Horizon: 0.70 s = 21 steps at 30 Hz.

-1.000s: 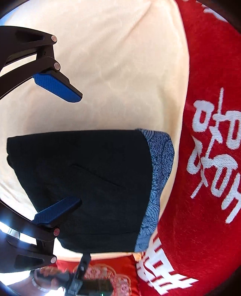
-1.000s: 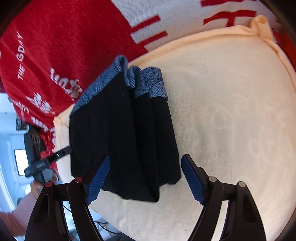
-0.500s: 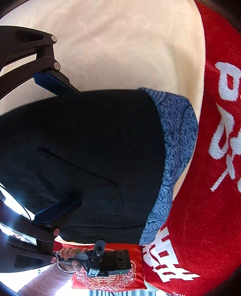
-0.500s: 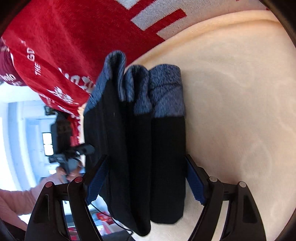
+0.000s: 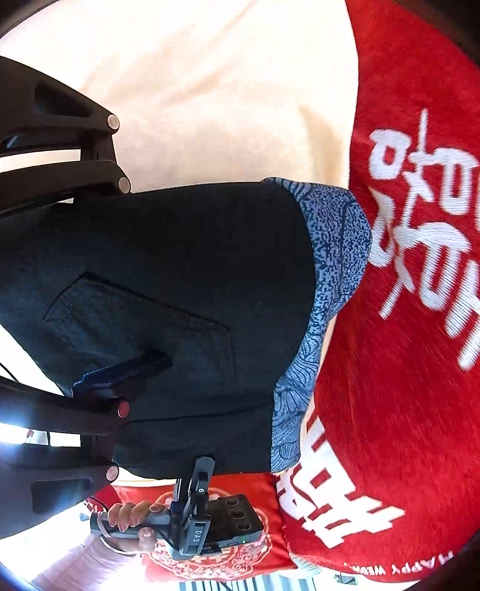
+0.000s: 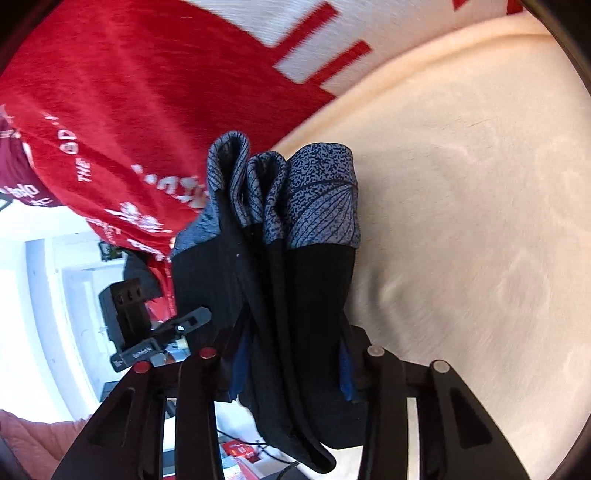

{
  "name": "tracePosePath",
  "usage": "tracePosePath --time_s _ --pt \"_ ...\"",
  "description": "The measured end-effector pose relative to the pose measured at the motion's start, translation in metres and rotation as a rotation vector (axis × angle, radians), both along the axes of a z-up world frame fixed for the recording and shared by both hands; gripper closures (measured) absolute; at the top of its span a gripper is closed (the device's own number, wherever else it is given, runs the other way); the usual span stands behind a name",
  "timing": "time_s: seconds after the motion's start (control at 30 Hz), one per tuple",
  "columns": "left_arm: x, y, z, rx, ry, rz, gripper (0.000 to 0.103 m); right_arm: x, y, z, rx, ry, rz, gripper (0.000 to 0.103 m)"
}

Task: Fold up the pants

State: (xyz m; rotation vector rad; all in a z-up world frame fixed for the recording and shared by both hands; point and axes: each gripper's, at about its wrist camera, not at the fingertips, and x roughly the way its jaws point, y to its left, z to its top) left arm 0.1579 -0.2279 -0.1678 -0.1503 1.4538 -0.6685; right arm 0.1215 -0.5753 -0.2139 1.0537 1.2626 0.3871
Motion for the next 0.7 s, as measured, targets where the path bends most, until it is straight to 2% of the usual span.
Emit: tracePosePath --time_s 0.17,0.3,0.37,0.47,0.5,0.57,0.6,0.67,0.7 --pt "-0.035 0.027 0.036 0.015 -0.01 0.01 0.04 -0.031 0.028 0.024 0.05 -0.015 0.021 0.061" --pt "-0.067 0.055 0.044 0.053 -0.005 0.03 0.04 -0.058 0.061 0.026 0.072 0.003 0.027 0.061" --pt "-0.08 0.062 0.04 0.065 0.001 0.037 0.04 -0.074 0.078 0.021 0.077 0.014 0.024 0.061" --pt "-0.095 0.08 0.015 0.082 0.048 0.062 0.039 -0.096 0.095 0.004 0.043 0.046 0.03 0.059" --pt "-0.098 0.084 0.003 0.107 0.057 0.054 0.035 -0.101 0.1 -0.003 0.019 0.07 0.031 0.057" --pt "-0.103 0.092 -0.016 0.167 0.07 0.046 0.025 -0.11 0.109 -0.021 -0.035 0.158 0.014 0.047" --pt "-0.104 0.097 -0.02 0.174 0.073 0.047 0.02 -0.114 0.112 -0.024 -0.05 0.174 -0.006 0.043" --pt "-0.106 0.111 -0.013 0.175 0.04 0.077 0.02 -0.121 0.11 -0.013 -0.094 0.17 -0.042 0.04" --pt "-0.105 0.115 -0.01 0.185 0.033 0.086 0.02 -0.124 0.108 -0.005 -0.152 0.188 -0.048 0.036"
